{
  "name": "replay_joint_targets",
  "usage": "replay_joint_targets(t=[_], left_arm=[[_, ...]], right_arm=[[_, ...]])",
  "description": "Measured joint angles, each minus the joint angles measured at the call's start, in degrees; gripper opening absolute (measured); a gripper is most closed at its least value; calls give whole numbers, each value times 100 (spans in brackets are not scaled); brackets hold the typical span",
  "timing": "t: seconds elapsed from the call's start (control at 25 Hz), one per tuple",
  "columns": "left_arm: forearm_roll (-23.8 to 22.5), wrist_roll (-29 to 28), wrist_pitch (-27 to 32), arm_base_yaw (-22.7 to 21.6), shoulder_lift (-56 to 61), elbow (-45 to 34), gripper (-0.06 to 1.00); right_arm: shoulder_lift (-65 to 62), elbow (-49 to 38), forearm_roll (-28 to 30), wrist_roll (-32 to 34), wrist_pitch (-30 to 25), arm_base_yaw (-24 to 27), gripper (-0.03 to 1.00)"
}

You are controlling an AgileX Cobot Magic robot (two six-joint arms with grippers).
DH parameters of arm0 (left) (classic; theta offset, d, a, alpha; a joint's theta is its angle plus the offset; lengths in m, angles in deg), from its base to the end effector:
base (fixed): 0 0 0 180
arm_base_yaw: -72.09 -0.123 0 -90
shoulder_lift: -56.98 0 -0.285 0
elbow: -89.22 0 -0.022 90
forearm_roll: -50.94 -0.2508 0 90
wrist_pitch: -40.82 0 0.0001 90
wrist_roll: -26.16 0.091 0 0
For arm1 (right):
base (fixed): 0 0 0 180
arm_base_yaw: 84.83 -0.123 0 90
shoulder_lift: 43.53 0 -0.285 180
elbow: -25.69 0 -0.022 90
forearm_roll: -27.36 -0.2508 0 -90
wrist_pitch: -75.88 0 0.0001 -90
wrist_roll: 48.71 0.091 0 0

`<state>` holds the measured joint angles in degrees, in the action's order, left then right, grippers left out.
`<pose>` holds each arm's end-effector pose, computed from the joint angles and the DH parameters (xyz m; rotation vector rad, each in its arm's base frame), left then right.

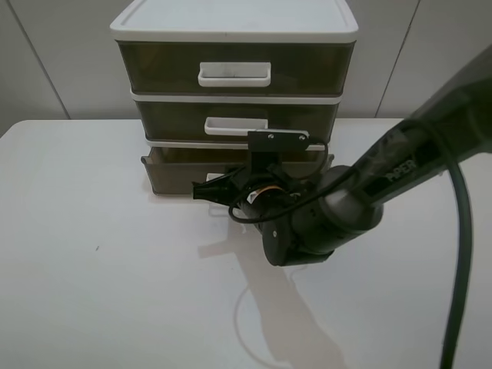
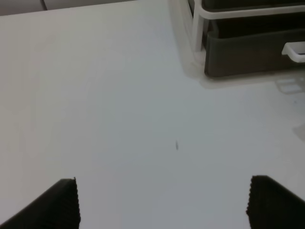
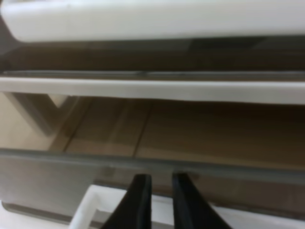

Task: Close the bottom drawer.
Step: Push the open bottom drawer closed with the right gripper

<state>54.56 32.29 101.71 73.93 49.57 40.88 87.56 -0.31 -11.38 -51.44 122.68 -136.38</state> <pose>-0.0066 -0.0048 0.2783 0.1448 2.0291 -0.0284 0.2670 0.2695 0.0780 -0.1544 2.0072 0.3844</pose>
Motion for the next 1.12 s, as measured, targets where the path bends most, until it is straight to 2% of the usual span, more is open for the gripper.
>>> replay_joint_targets(t=[1.12], left_arm=[[0, 0, 0, 0, 0, 0, 72]], right_arm=[[406, 460, -157, -153, 251, 192, 2]])
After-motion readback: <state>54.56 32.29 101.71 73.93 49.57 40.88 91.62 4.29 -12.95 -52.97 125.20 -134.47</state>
